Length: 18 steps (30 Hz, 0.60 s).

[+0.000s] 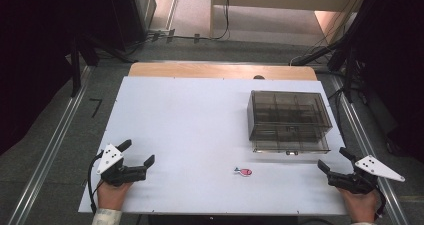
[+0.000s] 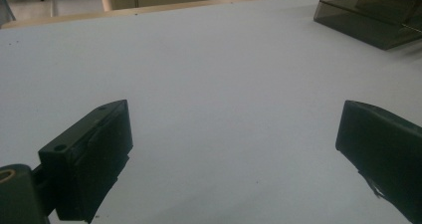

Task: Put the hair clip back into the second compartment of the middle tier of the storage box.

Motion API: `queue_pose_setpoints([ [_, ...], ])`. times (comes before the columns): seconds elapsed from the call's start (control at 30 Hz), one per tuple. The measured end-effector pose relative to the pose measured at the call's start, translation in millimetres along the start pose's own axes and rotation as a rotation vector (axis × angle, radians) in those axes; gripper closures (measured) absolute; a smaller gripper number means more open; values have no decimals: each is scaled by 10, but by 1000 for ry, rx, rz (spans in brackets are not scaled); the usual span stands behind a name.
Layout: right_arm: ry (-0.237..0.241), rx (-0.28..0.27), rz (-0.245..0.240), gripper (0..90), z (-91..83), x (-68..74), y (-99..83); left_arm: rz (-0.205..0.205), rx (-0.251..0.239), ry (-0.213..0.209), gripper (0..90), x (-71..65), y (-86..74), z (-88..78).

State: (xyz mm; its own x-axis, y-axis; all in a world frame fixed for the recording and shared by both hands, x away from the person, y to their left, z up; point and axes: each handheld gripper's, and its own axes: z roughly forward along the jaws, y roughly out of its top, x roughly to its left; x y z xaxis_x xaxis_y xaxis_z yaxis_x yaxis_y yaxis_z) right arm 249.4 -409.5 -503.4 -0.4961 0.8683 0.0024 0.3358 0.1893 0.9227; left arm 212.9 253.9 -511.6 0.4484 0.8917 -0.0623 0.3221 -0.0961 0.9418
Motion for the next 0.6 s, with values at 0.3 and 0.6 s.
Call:
queue_pose_setpoints([
  [0.3,-3,-14,-38,35,-11,36,-7,0,1,0,18,0,0,-1],
  [0.6,48,28,-99,35,5,114,2,-1,1,-1,18,3,1,-1],
])
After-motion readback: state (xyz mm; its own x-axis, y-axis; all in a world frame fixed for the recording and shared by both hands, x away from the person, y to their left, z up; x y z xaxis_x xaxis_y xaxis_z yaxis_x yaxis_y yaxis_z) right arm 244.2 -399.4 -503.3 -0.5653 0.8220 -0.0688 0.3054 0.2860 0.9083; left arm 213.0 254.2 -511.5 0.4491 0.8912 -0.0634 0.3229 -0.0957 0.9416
